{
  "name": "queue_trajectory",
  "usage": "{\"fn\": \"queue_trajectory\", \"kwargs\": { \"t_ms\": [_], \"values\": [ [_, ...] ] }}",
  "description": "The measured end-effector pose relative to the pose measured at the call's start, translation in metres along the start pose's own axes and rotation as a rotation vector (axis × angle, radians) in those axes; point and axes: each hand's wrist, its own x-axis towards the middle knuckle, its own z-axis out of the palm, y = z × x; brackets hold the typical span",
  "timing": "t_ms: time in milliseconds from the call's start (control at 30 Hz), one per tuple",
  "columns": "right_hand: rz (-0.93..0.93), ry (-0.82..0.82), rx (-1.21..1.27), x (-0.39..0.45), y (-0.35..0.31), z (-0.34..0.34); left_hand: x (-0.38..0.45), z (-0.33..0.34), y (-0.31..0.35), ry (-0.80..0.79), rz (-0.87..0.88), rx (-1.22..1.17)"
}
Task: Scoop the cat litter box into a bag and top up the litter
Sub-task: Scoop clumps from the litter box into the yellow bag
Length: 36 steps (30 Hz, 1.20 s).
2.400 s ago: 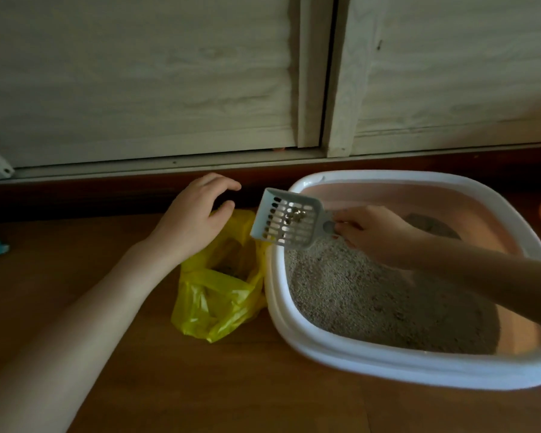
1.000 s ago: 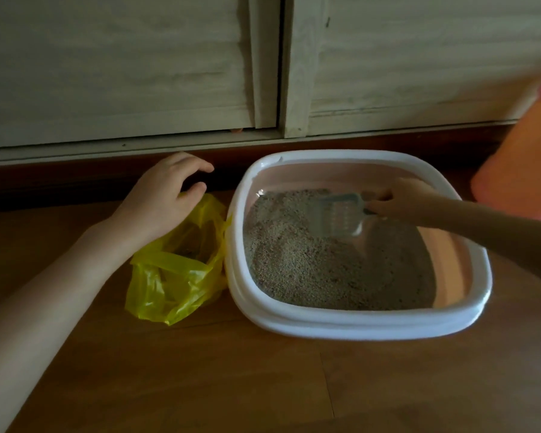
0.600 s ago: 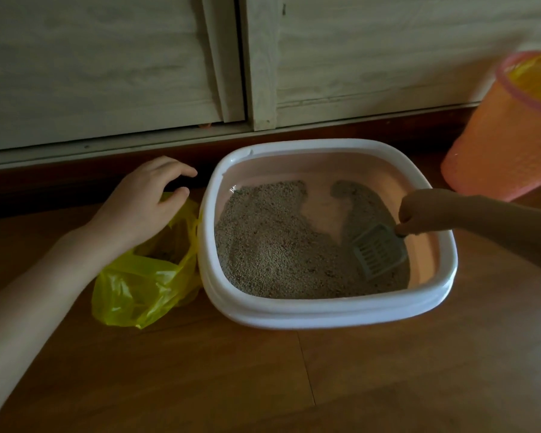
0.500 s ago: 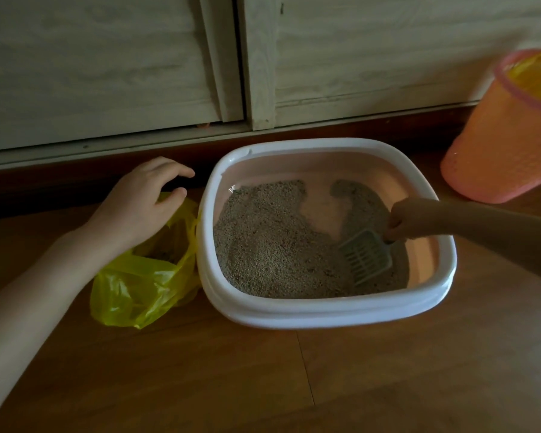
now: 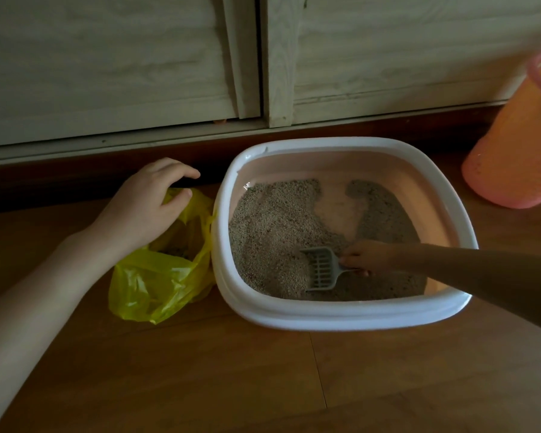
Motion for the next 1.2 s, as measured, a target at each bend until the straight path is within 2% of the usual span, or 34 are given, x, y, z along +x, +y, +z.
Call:
{"fn": "queue_trajectory", "kwargs": {
  "t_ms": [200, 533, 833, 967, 1100, 1200],
  "values": [
    [0.015, 0.105, -0.136, 0.004, -0.007, 0.012, -0.003, -0.003, -0.006, 0.004, -0.021, 0.003],
    [0.056, 0.219, -0.065, -0.005, 0.008, 0.006, 0.000, 0.000, -0.002, 0.005, -0.008, 0.001],
    [0.057, 0.385, -0.016, -0.018, -0.002, -0.030, 0.004, 0.001, 0.002, 0.006, 0.003, -0.004],
    [0.007, 0.451, 0.062, -0.028, -0.030, -0.046, 0.003, 0.000, 0.001, 0.011, -0.003, -0.005],
    [-0.114, 0.491, -0.036, -0.044, -0.079, -0.054, 0.003, -0.007, -0.003, 0.032, -0.014, 0.003],
    [-0.261, 0.446, -0.113, -0.059, -0.123, -0.047, 0.002, -0.014, -0.007, 0.049, -0.024, 0.009]
  ]
}}
